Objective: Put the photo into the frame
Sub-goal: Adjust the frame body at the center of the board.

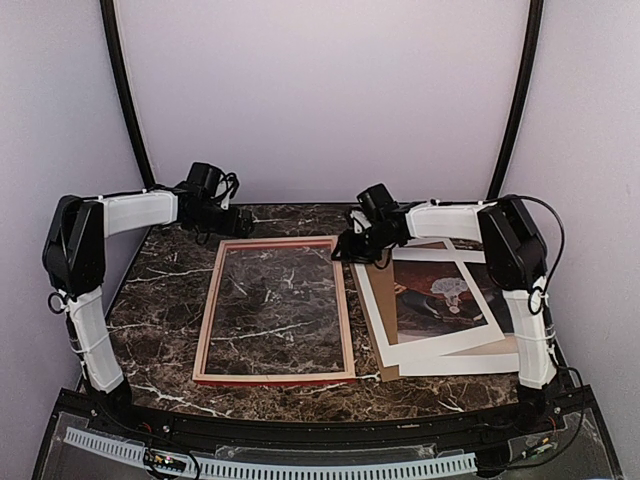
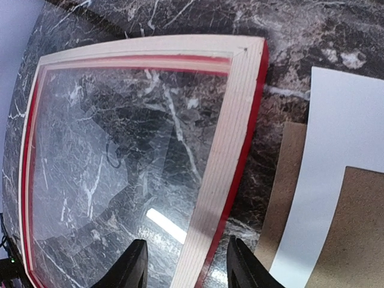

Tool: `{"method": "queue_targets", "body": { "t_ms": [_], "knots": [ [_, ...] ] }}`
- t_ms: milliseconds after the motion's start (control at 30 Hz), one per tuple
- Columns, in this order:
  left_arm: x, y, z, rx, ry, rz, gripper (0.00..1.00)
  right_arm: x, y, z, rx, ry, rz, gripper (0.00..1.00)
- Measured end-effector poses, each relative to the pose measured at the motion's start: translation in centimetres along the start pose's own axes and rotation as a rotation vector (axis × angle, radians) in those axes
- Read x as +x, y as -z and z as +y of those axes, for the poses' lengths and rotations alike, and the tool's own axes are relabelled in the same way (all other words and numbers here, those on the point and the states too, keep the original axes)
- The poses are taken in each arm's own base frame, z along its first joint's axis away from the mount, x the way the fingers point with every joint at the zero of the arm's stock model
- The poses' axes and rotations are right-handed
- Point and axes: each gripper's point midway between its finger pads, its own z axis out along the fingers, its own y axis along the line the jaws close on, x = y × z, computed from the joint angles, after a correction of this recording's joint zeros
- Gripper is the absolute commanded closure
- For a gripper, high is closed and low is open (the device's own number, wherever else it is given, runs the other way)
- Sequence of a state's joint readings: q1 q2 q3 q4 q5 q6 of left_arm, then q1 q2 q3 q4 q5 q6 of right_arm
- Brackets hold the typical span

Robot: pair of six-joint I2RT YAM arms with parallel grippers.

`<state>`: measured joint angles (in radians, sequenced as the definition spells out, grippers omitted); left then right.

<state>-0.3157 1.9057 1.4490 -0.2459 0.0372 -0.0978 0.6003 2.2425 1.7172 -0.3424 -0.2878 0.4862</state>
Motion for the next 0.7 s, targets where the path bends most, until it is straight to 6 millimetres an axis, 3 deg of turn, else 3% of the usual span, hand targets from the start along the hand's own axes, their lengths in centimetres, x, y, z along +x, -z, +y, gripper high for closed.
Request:
{"method": "queue_targets", "body": {
  "t_ms": [200,433,567,700],
  "knots": [
    [0.2,-1.3,0.9,-0.005,-0.014,0.038,0.01,2.6,-0.8,-0.1,0.023,0.020,0.059,0.56],
    [-1.4,-1.6,0.9,0.021,-0.050,0.017,0.01,3.9,-1.2,-0.3,0.054,0.051,0.089,0.58],
    [-1.3,-3.0,0.9,0.058,-0.087,0.035,0.01,4.0,-1.2,-0.5,0.073,0.077,0.090,0.65],
    [0.4,-4.6,1.3,0.106,-0.121,0.088,0.01,4.0,-1.1,-0.6,0.086,0.109,0.090,0.76]
  ]
}}
